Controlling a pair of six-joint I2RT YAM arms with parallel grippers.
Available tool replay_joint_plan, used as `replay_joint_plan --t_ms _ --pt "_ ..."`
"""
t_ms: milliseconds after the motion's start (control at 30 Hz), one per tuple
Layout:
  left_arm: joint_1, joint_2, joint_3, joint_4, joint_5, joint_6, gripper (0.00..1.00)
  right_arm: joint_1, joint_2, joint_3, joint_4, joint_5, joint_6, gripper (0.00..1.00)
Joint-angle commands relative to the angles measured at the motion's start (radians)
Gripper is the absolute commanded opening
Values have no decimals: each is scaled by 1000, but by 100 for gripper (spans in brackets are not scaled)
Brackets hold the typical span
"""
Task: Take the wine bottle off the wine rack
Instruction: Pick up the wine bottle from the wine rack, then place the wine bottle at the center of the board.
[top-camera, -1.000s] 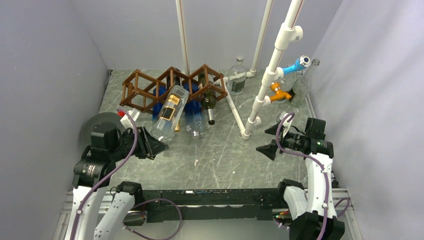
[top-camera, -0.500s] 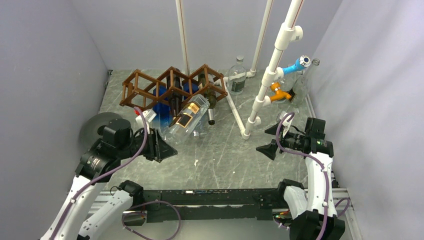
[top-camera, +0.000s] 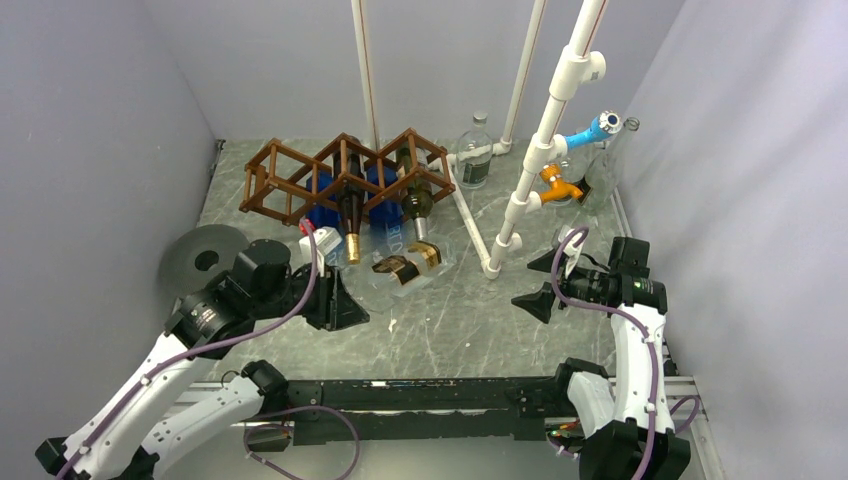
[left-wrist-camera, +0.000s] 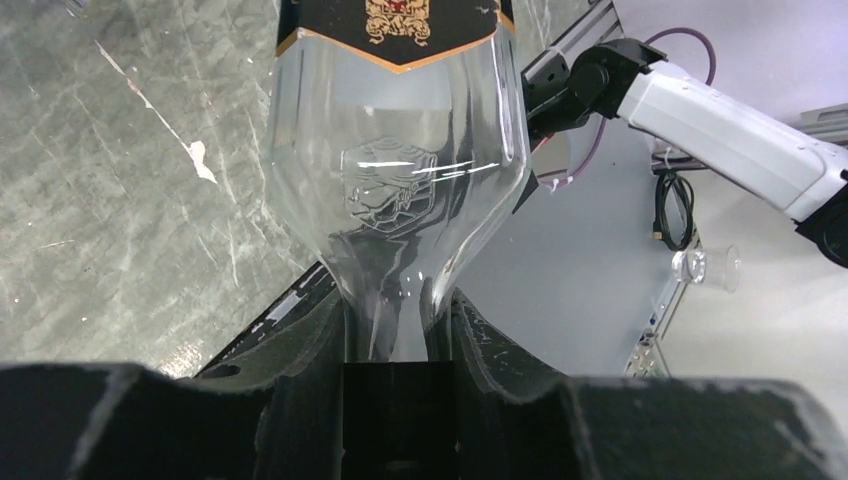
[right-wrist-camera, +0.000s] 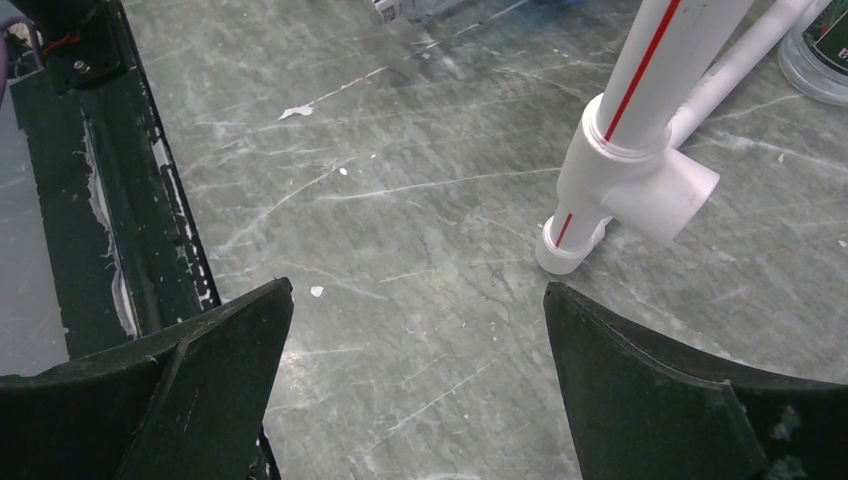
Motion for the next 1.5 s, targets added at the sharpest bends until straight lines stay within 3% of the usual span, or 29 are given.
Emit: replay_joint_plan --t_ms 0,267,400,567,733,1100,1467 --pt "-52 -20 70 216 -18 2 0 0 1 46 -58 -41 -81 100" --pt "-119 -5 46 226 -79 -9 0 0 5 90 -119 -47 -126 100" --pt "-123 14 -35 277 -64 -45 0 2 14 53 -104 -90 -119 100" --pt "-165 48 -111 343 -42 -60 0 17 68 51 -280 -104 -342 100" --pt "-184 101 -109 350 -48 -53 0 25 84 60 -346 -128 -441 100" --pt "-269 297 6 326 -83 -125 0 187 80 44 -209 -52 -440 99" --pt "-311 434 121 350 -97 -295 0 488 82 23 147 72 -157 99"
